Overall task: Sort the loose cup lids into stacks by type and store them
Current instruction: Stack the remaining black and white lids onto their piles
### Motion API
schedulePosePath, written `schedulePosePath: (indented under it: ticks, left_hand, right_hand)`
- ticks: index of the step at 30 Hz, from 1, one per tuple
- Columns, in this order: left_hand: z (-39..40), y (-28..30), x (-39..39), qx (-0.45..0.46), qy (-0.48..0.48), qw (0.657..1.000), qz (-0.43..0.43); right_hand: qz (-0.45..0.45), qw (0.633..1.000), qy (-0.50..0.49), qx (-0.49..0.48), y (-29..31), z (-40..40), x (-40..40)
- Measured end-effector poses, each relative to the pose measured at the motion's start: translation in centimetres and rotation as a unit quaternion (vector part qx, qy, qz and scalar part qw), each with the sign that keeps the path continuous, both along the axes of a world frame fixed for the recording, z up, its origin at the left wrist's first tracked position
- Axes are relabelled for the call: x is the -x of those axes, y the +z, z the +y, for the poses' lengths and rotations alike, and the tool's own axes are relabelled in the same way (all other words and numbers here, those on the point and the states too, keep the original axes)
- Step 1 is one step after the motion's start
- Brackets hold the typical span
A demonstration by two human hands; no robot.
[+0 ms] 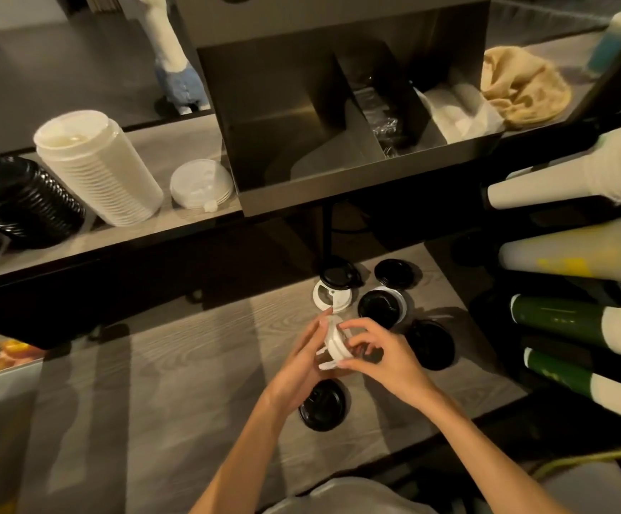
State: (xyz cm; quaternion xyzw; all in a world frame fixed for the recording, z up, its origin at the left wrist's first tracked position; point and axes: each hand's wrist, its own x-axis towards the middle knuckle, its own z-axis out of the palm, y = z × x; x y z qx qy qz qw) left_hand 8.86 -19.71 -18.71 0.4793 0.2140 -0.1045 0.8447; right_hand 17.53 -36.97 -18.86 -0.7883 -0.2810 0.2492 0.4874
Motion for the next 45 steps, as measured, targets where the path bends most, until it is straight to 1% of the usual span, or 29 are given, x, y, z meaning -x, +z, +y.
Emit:
schedulePosePath:
  ticks: [2,5,7,9,12,14,17,21,23,26,30,33,34,36,38,40,42,45]
  left_hand:
    - [0.0,0.4,0.4,0.028,0.025,0.999,-0.004]
    - [0.9,0.3,1.2,0.101,0.089,0.991,0.002]
    - [1.4,0.5,1.7,0.145,0.129,0.981,0.005]
    - [1.9,0.8,2.2,0.168,0.141,0.976,-0.003]
    - [2.4,1.4,2.7,0.163,0.151,0.975,-0.006]
    - [2.8,1.3,3.0,0.152,0.159,0.975,-0.007]
    - [3.1,1.1,3.4,0.135,0.175,0.975,0.000]
    - [3.8,0.6,4.2,0.110,0.217,0.970,0.017]
    - [4.4,0.2,4.7,0.113,0.240,0.964,0.024]
    - [5.1,-0.4,5.5,0.121,0.264,0.956,0.037]
    - [5.3,-0.7,6.2,0.150,0.278,0.947,0.055]
    - [5.5,-0.8,6.6,0.147,0.282,0.946,0.059]
    - [5.6,-0.8,6.7,0.142,0.285,0.946,0.059]
    - [5.7,-0.6,6.7,0.137,0.290,0.945,0.061]
    - [6.1,-0.4,6.9,0.128,0.298,0.944,0.054]
    - [6.2,-0.1,6.9,0.105,0.297,0.949,0.035]
    - [6.1,0.3,6.9,0.092,0.274,0.957,0.008]
    - [5.7,1.1,6.9,0.071,0.226,0.971,-0.015]
  right_hand:
    - [-0.001,1.000,0.001,-0.020,0.7,0.5,0.4]
    - [-0.020,0.999,-0.009,-0.046,1.2,1.3,0.5]
    - [-0.022,0.999,-0.004,-0.045,1.5,1.7,0.4]
    - [-0.017,0.999,0.017,-0.039,1.5,2.5,0.4]
    - [-0.037,0.998,0.046,-0.023,1.4,4.0,0.9]
    - [-0.068,0.997,0.044,-0.008,1.3,4.9,1.3]
    - [-0.087,0.995,0.039,0.004,1.3,5.8,1.9]
    - [-0.062,0.997,0.043,0.010,0.5,6.1,1.3]
    - [-0.072,0.995,0.034,0.059,-0.7,5.8,0.0]
    - [-0.124,0.969,0.085,0.198,-3.3,5.2,-1.9]
    - [-0.137,0.944,0.174,0.244,-6.0,5.5,-2.8]
    - [-0.169,0.925,0.175,0.292,-6.6,6.1,-2.8]
    - [-0.169,0.927,0.160,0.293,-6.5,6.1,-2.8]
    - [-0.159,0.947,0.108,0.257,-5.4,6.3,-2.5]
    - [-0.133,0.974,0.033,0.178,-3.4,6.8,-1.4]
    - [-0.099,0.992,-0.008,0.079,-0.7,7.5,0.1]
    - [-0.071,0.997,0.004,0.026,1.6,8.1,1.9]
    - [-0.044,0.998,0.036,0.018,3.4,8.9,4.0]
